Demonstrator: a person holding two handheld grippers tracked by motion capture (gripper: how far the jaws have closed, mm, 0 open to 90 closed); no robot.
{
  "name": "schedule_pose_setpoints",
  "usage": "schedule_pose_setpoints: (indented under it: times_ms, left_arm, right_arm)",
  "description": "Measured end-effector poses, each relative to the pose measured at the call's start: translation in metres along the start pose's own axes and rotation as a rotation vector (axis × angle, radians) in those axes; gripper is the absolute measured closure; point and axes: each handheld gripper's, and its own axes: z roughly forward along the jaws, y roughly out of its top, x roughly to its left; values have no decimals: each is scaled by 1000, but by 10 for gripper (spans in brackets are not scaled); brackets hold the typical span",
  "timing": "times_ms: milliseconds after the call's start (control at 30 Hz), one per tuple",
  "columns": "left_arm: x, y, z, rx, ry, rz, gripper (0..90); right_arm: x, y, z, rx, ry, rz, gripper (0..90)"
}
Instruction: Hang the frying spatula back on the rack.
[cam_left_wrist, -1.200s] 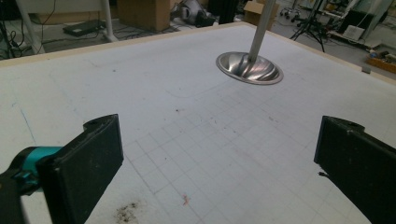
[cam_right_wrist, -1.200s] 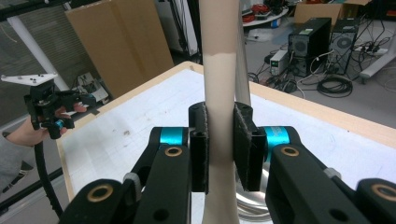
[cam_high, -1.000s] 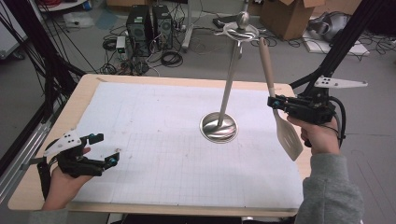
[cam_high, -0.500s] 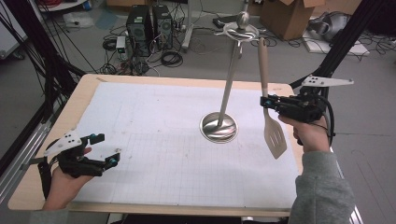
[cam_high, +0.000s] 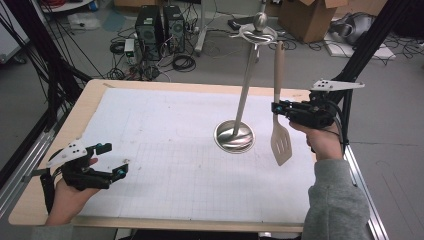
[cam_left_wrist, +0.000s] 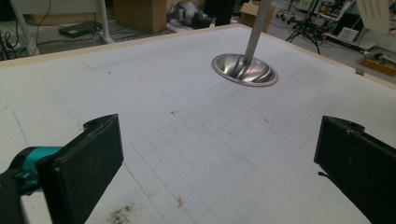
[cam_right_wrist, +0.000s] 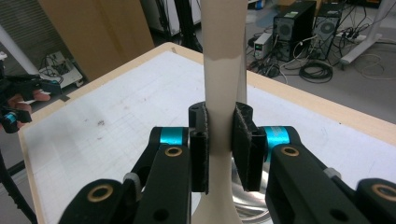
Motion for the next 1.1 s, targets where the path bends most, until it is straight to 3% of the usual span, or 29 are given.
schedule_pose_setpoints:
  times_ms: [200,1100]
  left_arm:
    - [0,0,1,2,-1,2,18]
    - [-1,-1,0,0,4,5,18]
  right_arm:
    - [2,1,8,7,-33,-8,784]
    - [6,6,38,1,-71,-4,784]
